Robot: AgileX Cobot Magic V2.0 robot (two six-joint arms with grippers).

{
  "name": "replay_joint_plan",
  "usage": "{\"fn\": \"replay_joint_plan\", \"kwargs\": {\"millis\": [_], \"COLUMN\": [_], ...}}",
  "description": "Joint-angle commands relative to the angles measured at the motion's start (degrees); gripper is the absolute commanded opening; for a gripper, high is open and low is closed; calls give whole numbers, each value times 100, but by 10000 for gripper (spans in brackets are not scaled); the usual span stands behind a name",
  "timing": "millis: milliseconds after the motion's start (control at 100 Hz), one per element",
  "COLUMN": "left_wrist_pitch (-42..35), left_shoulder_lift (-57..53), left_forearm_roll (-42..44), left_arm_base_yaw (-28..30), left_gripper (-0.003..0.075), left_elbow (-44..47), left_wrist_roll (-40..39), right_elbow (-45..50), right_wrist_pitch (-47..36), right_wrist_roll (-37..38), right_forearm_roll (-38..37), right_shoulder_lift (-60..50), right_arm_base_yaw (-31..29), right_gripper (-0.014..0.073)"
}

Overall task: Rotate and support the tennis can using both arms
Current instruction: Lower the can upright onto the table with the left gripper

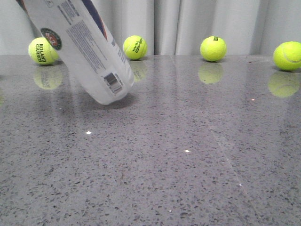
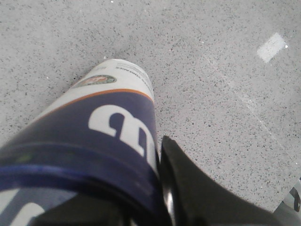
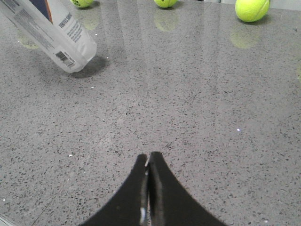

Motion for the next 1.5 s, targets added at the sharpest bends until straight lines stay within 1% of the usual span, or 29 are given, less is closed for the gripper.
{"fn": "replay_joint_plan", "kwargs": {"millis": [0, 70, 140, 380, 550, 860, 1070, 1160, 1230, 1300, 1370, 1400, 1420, 1470, 1480, 1490], "left_wrist_pitch": [117, 117, 117, 112, 112, 103, 2, -188, -465, -769, -1069, -1170, -1236, -1386, -1429, -1449], "left_shoulder_lift": [-181, -181, -181, -50, 237, 565, 551, 493, 367, 206, 24, -77, -117, -263, -306, -326], "left_forearm_roll": [-229, -229, -229, -347, -657, -700, -700, -700, -700, -689, -621, -604, -595, -595, -595, -582], "left_arm_base_yaw": [-47, -47, -47, -58, -58, -439, -454, -454, -454, -454, -454, -454, -454, -454, -454, -454], "left_gripper": [272, 370, 416, 407, 407, 407, 406, 405, 379, 312, 200, 132, 104, -9, -23, -18], "left_elbow": [-132, -142, -197, -631, -1053, -1787, -1946, -2012, -2012, -2012, -1985, -1955, -1922, -1827, -1811, -1772], "left_wrist_roll": [-68, -68, -68, -68, -68, -58, -58, -58, -58, -58, -58, -58, -58, -58, -58, -58], "right_elbow": [-130, -130, -130, -130, -130, -130, -130, -130, -130, -130, -130, -130, -130, -130, -130, -130], "right_wrist_pitch": [-453, -453, -453, -458, -458, -458, -458, -458, -458, -458, -458, -458, -458, -458, -458, -458], "right_wrist_roll": [-19, -19, -19, -19, -19, -19, -19, -19, -19, -19, -19, -19, -19, -19, -19, -19], "right_forearm_roll": [-87, -87, -87, -87, -87, -87, -87, -87, -87, -87, -87, -87, -87, -87, -87, -87], "right_shoulder_lift": [55, 55, 55, 55, 55, 55, 55, 55, 55, 55, 55, 55, 55, 55, 55, 55], "right_arm_base_yaw": [-16, -16, -16, -16, -16, -16, -16, -16, -16, -16, -16, -16, -16, -16, -16, -16], "right_gripper": [-68, -68, -68, -68, -68, -68, -68, -68, -68, -68, -68, -68, -68, -68, -68, -68]}}
